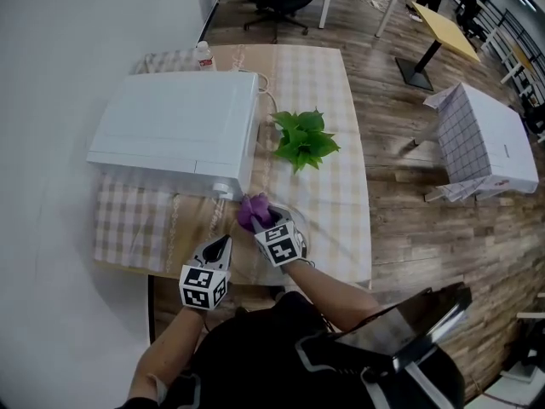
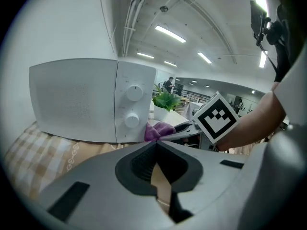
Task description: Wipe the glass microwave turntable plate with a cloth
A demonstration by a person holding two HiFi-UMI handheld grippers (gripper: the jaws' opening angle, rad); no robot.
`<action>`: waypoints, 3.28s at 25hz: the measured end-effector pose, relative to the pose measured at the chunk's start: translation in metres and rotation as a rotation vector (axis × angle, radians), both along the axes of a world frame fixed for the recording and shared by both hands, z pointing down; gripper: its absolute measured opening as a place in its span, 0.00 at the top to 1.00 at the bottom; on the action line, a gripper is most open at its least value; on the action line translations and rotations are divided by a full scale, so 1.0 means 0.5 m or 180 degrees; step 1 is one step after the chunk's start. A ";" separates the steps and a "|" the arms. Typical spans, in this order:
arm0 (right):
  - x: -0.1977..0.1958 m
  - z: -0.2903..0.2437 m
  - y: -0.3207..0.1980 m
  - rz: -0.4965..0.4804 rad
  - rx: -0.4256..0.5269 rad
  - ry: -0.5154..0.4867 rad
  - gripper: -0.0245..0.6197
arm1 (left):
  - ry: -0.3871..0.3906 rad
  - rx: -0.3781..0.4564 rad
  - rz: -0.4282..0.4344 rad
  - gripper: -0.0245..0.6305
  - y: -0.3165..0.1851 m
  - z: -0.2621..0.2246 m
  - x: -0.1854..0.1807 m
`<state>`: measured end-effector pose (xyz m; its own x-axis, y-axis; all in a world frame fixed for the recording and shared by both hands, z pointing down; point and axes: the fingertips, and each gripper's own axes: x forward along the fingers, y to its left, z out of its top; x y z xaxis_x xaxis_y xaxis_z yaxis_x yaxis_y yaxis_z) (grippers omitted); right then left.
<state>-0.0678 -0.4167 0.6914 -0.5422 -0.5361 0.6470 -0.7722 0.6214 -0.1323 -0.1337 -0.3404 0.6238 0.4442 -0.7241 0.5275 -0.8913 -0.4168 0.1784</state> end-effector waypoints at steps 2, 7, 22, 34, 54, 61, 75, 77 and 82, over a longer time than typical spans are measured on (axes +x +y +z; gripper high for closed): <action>-0.002 0.016 -0.003 -0.0033 -0.0045 0.0025 0.74 | 0.0000 -0.0044 -0.0029 0.96 0.001 0.005 -0.004; 0.000 0.031 -0.013 -0.0077 -0.0073 0.0023 0.74 | -0.0012 -0.0134 -0.0045 0.96 0.002 0.011 -0.004; 0.066 0.035 0.003 0.0100 -0.0095 0.0081 0.73 | 0.0086 -0.0081 0.0041 0.96 0.013 0.003 0.016; 0.173 0.036 0.034 0.0361 -0.0068 0.0239 0.73 | 0.0289 -0.0060 0.0071 0.96 0.021 -0.020 0.039; 0.233 -0.018 0.077 0.0656 -0.0043 0.0241 0.72 | 0.0313 -0.0015 -0.0029 0.96 0.061 -0.025 0.008; 0.052 -0.049 0.086 0.0007 0.0017 0.0062 0.72 | 0.0287 0.0015 -0.0238 0.96 0.086 -0.035 -0.044; -0.105 0.030 0.106 -0.0528 -0.0154 0.0225 0.72 | 0.0324 -0.0115 -0.0575 0.96 0.108 -0.028 -0.092; -0.092 0.031 0.105 -0.0527 -0.0142 0.0236 0.72 | 0.0265 -0.0113 -0.0527 0.96 0.108 -0.025 -0.085; -0.045 0.034 0.116 -0.0488 -0.0143 0.0288 0.72 | 0.0327 -0.0134 -0.0415 0.96 0.104 -0.028 -0.049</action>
<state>-0.0905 -0.3585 0.7082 -0.5539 -0.4210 0.7183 -0.6789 0.7278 -0.0969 -0.1582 -0.2884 0.6097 0.4012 -0.7574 0.5151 -0.9135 -0.2892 0.2863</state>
